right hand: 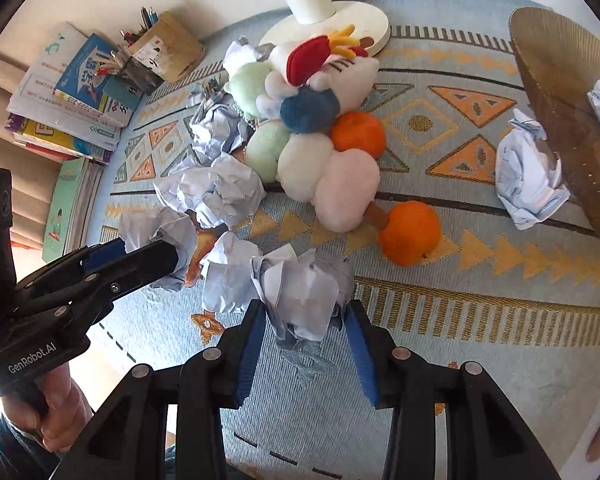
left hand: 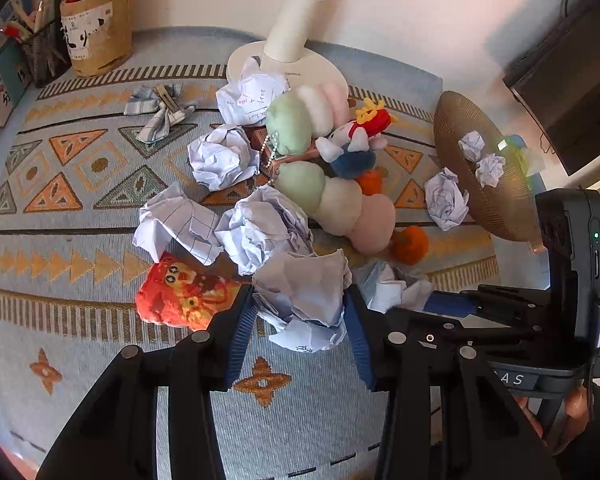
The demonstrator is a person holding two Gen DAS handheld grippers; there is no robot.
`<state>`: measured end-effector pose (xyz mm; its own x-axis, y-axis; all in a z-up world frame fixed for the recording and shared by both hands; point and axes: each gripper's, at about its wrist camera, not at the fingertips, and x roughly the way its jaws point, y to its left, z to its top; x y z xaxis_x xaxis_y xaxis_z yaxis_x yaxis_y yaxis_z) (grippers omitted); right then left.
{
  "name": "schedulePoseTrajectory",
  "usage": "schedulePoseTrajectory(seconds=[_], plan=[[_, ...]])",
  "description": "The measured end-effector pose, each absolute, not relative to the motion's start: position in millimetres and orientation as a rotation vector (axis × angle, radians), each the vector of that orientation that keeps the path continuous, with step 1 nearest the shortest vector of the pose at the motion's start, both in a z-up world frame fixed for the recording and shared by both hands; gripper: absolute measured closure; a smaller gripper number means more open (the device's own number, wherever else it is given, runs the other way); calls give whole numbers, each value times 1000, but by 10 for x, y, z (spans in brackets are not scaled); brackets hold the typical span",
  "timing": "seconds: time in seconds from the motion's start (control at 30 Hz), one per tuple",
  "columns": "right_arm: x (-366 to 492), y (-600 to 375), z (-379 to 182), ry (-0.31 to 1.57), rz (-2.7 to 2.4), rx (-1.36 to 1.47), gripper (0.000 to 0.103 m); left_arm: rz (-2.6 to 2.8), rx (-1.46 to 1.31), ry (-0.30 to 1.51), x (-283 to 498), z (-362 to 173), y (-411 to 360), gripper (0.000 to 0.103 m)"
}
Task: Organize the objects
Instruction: 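Carry both paper balls to the woven tray and release them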
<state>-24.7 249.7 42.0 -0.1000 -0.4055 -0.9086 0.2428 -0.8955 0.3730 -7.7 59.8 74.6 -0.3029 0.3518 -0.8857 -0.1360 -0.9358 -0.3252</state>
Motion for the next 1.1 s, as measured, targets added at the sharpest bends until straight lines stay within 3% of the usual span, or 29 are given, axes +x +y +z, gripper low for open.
schedulePoseTrajectory(seconds=[0.67,0.83,1.1], plan=[[-407,4141,1920,-486,-2477,1371,66,2246,-1226,-55,-522,1899,2044,62],[-523,4530,1875,-595,-2511,1378,66,2222,-1190,-5,-763,1964,2393,62],[-778,4699,1824,-567,-2580,1417,66,2186,-1151,64,-1115,1972,2822,62]])
